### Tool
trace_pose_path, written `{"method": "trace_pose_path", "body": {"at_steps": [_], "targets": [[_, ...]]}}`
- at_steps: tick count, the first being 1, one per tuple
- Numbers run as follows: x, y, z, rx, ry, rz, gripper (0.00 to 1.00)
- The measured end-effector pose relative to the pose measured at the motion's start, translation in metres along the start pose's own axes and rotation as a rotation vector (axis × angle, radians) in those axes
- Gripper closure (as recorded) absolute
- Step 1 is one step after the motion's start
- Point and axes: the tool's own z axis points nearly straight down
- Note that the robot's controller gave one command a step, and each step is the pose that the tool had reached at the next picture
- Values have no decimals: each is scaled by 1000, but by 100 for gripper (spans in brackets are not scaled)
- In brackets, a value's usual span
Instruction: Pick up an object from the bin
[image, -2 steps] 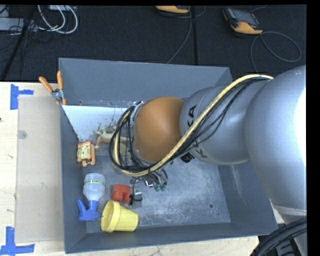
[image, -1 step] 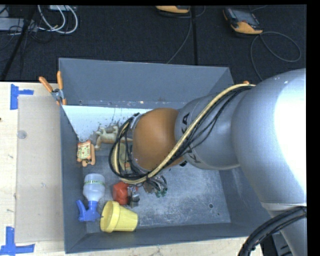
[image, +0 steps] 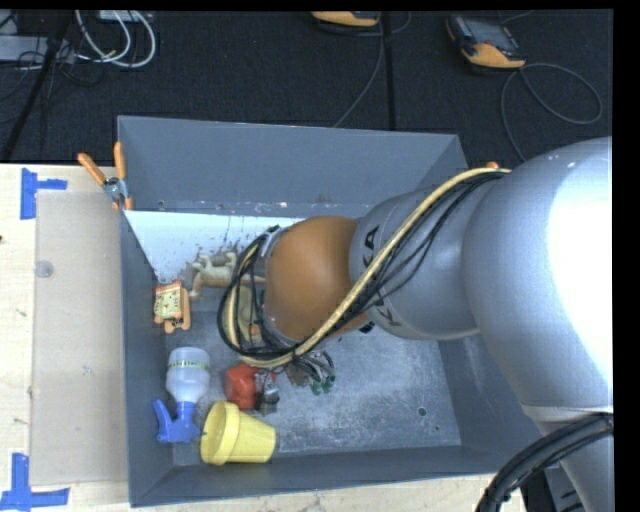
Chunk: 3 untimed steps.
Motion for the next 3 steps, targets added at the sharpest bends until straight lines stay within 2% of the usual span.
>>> {"method": "trace_pose_path", "body": {"at_steps": [1, 2, 3], "targets": [[6, 1, -117, -1, 0, -3, 100], [6, 0, -117, -1, 0, -2, 100], [-1, 8, -232, -1, -1, 24, 100]]}}
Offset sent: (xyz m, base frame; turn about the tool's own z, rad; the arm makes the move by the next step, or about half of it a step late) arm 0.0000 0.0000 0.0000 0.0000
